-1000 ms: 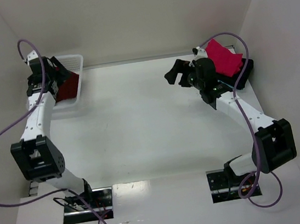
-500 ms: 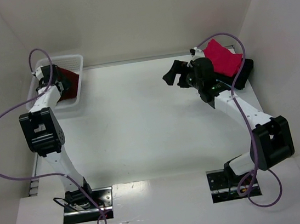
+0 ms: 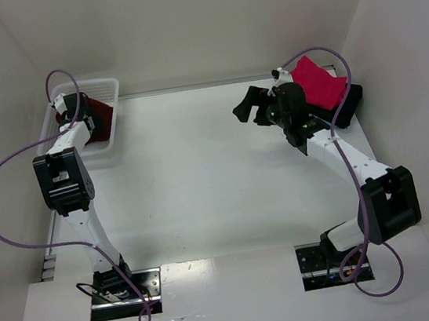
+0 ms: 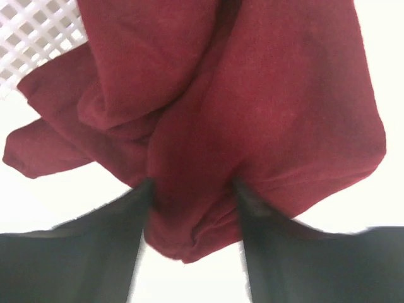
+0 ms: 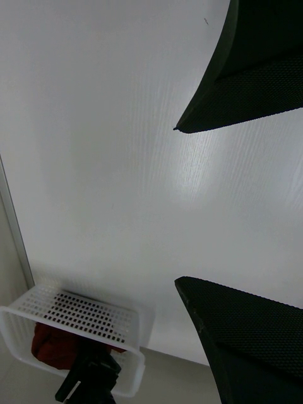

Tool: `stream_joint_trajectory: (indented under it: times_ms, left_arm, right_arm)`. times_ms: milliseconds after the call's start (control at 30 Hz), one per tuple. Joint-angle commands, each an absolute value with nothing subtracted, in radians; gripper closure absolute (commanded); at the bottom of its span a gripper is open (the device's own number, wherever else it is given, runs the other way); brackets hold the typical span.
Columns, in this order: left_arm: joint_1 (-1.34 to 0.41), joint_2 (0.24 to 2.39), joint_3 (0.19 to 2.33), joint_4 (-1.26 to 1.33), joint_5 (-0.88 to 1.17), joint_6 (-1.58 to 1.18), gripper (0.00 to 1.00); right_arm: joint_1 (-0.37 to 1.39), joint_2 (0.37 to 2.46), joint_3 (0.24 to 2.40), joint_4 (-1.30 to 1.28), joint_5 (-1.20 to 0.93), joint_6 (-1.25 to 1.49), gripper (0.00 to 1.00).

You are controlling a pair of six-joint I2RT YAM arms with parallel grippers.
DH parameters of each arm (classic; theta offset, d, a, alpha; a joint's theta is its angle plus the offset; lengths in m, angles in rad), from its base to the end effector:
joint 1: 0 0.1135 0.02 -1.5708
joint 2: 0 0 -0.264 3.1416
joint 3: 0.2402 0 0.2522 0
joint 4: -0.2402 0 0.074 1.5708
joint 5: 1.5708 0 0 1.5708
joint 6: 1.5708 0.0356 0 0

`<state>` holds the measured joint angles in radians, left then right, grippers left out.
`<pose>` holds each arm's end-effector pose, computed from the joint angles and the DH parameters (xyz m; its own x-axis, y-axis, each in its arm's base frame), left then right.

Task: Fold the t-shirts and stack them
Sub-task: Grab crumpled tshirt from bin with the left arm

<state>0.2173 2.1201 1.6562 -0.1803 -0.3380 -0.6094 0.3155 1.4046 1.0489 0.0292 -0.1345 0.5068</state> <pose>0.4757 0.1171 0.2181 -0.2163 -0.6007 -0.7696 -0.7147 0.6344 -0.2944 0.3126 0.1070 0.3097 -0.4744 0.3511 -0.8072 -0.2264 0.8375 0.4973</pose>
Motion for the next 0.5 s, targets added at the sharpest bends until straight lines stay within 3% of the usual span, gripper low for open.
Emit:
stream_joint_trajectory:
  times_ms: [0, 67, 100, 300, 467]
  left_arm:
    - [0.218, 2.125, 1.693, -0.126, -0.331, -0.603, 0.6]
    - [0.218, 2.12, 1.695, -0.144, -0.325, -0.603, 0.92]
    - [0.218, 2.1, 1.703, -0.144, -0.324, -0.603, 1.0]
    - [0.218, 1.956, 1.657, -0.143, -0.29, -0.592, 1.0]
    - [0.208, 1.776, 1.747, -0.207, -0.105, -0.537, 1.0]
  right_arm:
    - [0.316, 1.362, 1.095, 0.046, -0.12, 0.494, 0.0]
    - [0.316, 1.353, 1.095, 0.046, -0.12, 0.503, 0.0]
    - [0.316, 1.353, 1.095, 0.046, -0.121, 0.504, 0.0]
    - [0.316, 1.353, 1.138, 0.046, -0.19, 0.523, 0.0]
    - [0.316, 1.313, 1.157, 0.057, -0.272, 0.543, 0.0]
